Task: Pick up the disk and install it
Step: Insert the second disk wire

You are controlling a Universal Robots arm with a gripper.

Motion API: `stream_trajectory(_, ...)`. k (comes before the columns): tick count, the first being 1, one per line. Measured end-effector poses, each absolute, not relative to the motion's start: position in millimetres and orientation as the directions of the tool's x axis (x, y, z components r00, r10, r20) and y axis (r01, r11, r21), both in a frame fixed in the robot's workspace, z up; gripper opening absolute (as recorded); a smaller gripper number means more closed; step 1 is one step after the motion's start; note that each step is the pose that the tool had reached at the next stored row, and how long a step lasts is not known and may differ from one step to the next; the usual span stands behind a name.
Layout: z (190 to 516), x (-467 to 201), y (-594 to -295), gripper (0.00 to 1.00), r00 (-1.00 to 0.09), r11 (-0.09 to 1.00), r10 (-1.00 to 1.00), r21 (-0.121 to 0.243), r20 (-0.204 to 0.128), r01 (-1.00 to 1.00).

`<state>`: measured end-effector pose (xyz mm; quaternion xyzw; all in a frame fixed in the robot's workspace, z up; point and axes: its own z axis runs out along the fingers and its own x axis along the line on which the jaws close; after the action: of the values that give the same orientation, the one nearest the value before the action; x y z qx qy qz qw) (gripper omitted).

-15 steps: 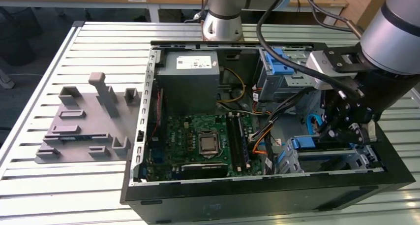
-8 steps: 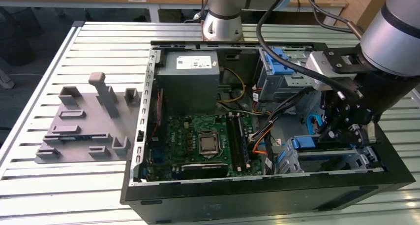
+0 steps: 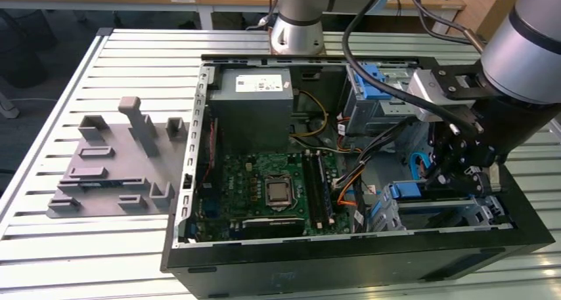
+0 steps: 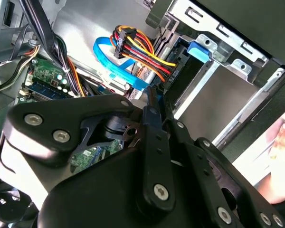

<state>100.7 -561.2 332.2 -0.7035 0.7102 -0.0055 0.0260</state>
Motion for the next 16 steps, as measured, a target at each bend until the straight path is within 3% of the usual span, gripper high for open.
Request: stream_trajectory(16, 335.3, 102.5, -561.8, 0.16, -0.012, 0.013, -1.000, -0.044, -0.029, -0.999)
